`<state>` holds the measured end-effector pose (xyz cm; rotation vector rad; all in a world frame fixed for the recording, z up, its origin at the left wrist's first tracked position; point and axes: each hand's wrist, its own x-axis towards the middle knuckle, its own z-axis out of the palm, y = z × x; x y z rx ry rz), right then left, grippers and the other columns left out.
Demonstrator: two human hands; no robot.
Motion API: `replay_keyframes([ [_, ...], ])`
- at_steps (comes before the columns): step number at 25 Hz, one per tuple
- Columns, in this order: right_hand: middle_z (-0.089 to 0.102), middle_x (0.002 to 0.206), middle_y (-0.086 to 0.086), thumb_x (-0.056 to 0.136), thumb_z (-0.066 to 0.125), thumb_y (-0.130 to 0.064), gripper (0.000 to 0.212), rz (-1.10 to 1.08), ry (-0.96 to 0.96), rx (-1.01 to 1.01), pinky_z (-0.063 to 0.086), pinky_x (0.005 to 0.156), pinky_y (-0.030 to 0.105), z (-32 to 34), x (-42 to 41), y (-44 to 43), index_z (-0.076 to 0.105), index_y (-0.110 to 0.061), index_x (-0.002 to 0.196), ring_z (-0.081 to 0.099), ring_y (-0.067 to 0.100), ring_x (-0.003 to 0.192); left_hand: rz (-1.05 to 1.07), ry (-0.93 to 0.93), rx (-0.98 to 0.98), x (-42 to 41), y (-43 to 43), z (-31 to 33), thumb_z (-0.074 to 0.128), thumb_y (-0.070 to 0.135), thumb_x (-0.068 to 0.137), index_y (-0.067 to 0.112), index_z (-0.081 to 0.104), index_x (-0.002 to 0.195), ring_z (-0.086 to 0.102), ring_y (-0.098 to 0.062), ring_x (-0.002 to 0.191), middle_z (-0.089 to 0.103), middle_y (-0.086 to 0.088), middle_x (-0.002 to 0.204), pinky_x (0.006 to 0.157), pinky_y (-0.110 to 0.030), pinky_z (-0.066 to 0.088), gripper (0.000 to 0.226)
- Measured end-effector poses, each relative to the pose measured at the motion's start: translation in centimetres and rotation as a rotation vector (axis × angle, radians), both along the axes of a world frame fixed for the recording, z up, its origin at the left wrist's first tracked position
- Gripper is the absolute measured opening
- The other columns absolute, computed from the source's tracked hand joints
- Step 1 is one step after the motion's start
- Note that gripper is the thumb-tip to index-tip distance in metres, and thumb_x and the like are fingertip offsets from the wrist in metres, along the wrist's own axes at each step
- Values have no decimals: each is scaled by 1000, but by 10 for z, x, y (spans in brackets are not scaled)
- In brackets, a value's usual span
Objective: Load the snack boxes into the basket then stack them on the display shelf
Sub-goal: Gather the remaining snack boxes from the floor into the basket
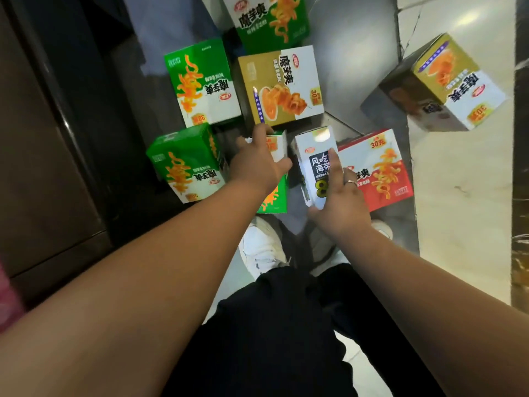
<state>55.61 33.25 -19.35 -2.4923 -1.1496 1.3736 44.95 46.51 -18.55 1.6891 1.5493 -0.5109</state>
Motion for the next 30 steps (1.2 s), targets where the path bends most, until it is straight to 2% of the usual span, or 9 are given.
replay_keyframes([
  [6, 38, 145, 17, 78, 73, -21, 106, -139, 75, -29, 42, 98, 42, 114, 19, -24, 1, -27, 156, 46, 37, 124, 68, -47, 24, -19, -30, 115, 70, 34, 84, 27, 40, 134, 50, -25, 85, 43, -12, 129, 75, -28, 39, 59],
  [11, 34, 145, -9, 79, 72, -10, 102, -439, 313, 64, 33, 101, 18, 291, 40, -43, 7, -30, 155, 38, 6, 131, 178, -211, -45, -24, -45, 276, 72, 41, 71, 38, 42, 124, 55, -19, 94, 49, -4, 126, 91, -32, 47, 61],
  [14, 35, 150, -15, 83, 70, -1, 101, -467, 380, 59, 35, 107, 30, 415, 49, -54, 7, -39, 152, 40, 12, 137, 266, -350, -55, -32, -56, 392, 65, 51, 58, 45, 42, 118, 62, -19, 101, 55, 0, 120, 89, -42, 54, 64],
  [16, 36, 152, -15, 81, 72, 0, 102, -444, 422, 133, 42, 99, 29, 490, 52, -58, 11, -49, 146, 43, 13, 135, 311, -418, -10, -41, -58, 465, 73, 43, 65, 44, 45, 115, 65, -16, 92, 56, 1, 116, 83, -36, 55, 58],
  [19, 41, 144, -29, 68, 79, -18, 104, -364, 515, 239, 49, 97, 33, 586, 54, -72, 16, -59, 141, 53, 12, 128, 405, -555, 51, -61, -68, 564, 79, 21, 77, 51, 46, 106, 62, -9, 72, 61, 4, 101, 66, -21, 50, 53],
  [22, 38, 148, -25, 64, 79, -31, 112, -206, 585, 333, 46, 104, 44, 656, 58, -83, 7, -51, 147, 49, 10, 131, 503, -700, 128, -80, -92, 647, 79, 8, 80, 50, 48, 107, 68, -13, 71, 70, -2, 88, 65, -28, 58, 58],
  [24, 35, 150, -21, 65, 76, -29, 113, -71, 623, 393, 42, 108, 45, 689, 61, -87, 2, -45, 148, 45, 10, 134, 561, -759, 199, -87, -117, 690, 76, 2, 79, 42, 49, 107, 60, -3, 60, 68, 8, 70, 59, -20, 52, 57],
  [26, 39, 145, -24, 64, 76, -31, 107, 9, 665, 435, 40, 110, 42, 716, 62, -89, 7, -54, 142, 46, 9, 133, 639, -762, 302, -88, -146, 720, 76, -1, 78, 39, 48, 104, 52, 0, 53, 61, 13, 59, 53, -15, 46, 55],
  [30, 53, 128, -11, 60, 79, -43, 82, 59, 676, 468, 50, 99, 35, 746, 59, -95, 25, -61, 118, 59, 9, 116, 810, -729, 456, -83, -212, 758, 77, -1, 78, 35, 50, 102, 54, -2, 49, 60, 6, 58, 48, -14, 45, 51],
])
